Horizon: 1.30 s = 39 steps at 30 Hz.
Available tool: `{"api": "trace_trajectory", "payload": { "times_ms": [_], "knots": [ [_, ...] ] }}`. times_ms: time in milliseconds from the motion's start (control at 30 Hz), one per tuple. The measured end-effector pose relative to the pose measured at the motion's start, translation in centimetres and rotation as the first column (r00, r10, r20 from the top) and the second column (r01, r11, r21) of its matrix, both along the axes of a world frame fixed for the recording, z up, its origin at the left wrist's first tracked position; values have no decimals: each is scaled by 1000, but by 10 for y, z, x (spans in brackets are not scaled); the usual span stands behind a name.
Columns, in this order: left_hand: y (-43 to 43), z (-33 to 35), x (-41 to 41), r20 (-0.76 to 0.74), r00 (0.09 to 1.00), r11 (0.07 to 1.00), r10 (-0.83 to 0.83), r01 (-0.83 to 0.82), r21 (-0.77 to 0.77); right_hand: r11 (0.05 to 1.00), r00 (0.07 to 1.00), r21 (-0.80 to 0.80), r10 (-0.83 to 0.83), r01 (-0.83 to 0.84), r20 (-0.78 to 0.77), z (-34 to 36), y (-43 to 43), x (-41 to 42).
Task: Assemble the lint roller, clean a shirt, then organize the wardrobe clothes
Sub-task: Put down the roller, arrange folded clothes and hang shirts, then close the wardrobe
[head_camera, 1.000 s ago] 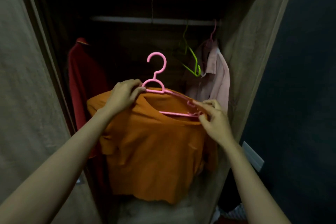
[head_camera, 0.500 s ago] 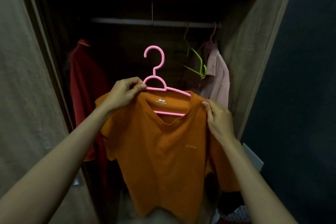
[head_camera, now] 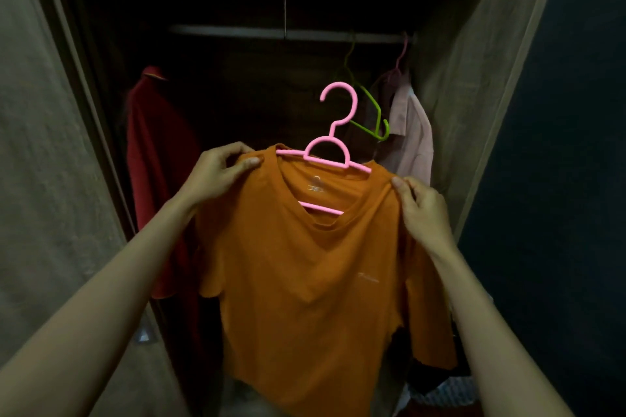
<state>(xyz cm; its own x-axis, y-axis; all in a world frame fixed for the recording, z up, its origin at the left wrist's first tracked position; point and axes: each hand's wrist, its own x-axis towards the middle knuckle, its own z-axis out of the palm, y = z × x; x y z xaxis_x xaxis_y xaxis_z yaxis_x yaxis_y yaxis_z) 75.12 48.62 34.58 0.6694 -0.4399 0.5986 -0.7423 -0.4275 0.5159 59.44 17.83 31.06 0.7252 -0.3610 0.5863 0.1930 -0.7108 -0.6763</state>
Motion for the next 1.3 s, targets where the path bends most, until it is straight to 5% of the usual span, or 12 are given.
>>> {"api": "trace_trajectory", "payload": {
  "times_ms": [267, 467, 600, 700, 833, 967, 1100, 1300],
  "knots": [
    [4, -6, 13, -101, 995, 991, -7, -7, -135, 921, 853, 95, 385, -377, -352, 27, -16, -29],
    [0, -5, 16, -109, 994, 943, 4, -40, -331, 902, 881, 213, 419, -376, -221, 30, -10, -35],
    [-5, -4, 13, -127, 991, 977, 40, -66, -203, 910, 901, 245, 386, -336, -196, 35, -3, -32],
    [2, 2, 12, 77, 977, 977, 200, -193, -91, 911, 913, 260, 371, -322, -169, 38, 4, -28],
    [26, 18, -5, 446, 805, 919, 392, -368, -142, 909, 942, 309, 322, -280, -93, 39, 23, -16],
    [53, 31, -15, 679, 517, 844, 521, -434, -316, 883, 953, 369, 301, -289, 29, 37, 56, 4],
    [83, 39, -9, 680, 404, 769, 612, -504, -392, 874, 949, 373, 273, -313, 157, 32, 98, 37],
    [125, 40, 13, 556, 417, 676, 719, -608, -417, 887, 955, 371, 205, -273, 214, 39, 147, 108]
  ]
}}
